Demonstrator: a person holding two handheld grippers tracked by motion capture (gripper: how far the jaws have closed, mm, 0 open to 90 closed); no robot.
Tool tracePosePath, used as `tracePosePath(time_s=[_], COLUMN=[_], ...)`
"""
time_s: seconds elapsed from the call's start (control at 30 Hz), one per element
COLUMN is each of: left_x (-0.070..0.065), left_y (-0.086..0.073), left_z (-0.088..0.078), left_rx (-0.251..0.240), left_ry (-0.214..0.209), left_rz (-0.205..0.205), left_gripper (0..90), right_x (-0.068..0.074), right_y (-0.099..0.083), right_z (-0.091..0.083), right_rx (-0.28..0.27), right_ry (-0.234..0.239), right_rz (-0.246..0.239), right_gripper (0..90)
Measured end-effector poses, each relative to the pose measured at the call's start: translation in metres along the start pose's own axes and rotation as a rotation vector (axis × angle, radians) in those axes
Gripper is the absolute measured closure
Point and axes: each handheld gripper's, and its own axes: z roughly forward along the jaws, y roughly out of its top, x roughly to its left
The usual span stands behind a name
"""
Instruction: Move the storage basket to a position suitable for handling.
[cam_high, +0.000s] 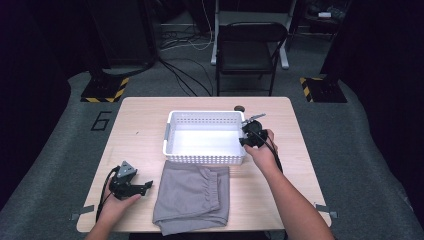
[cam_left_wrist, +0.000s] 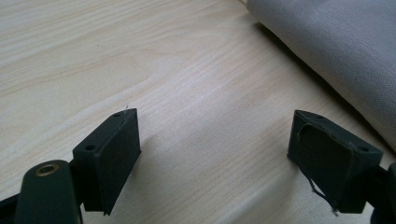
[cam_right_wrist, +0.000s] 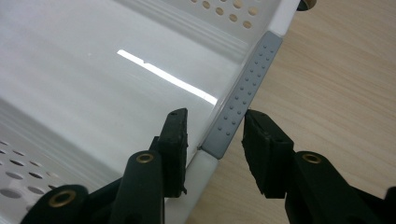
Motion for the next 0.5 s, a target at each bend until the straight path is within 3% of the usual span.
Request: tracePosePath(time_s=[0.33,0.5], left_x=[-0.001,-0.002], left_y=[0.000,-0.001], left_z=[0.000,-0.001], left_rx=[0.001,0.006], left_ry=[0.001,0.003], left_rz=[-0.006,-0.006], left_gripper=[16.8,17.0], right_x=[-0.001,0.002], right_y=[0.003,0.003], right_z=[0.002,-0.016], right_rx=[0.006,-0.050], right_ry=[0.005,0.008], right_rz=[-0.001,0.005], right_gripper=[61.0,49.8])
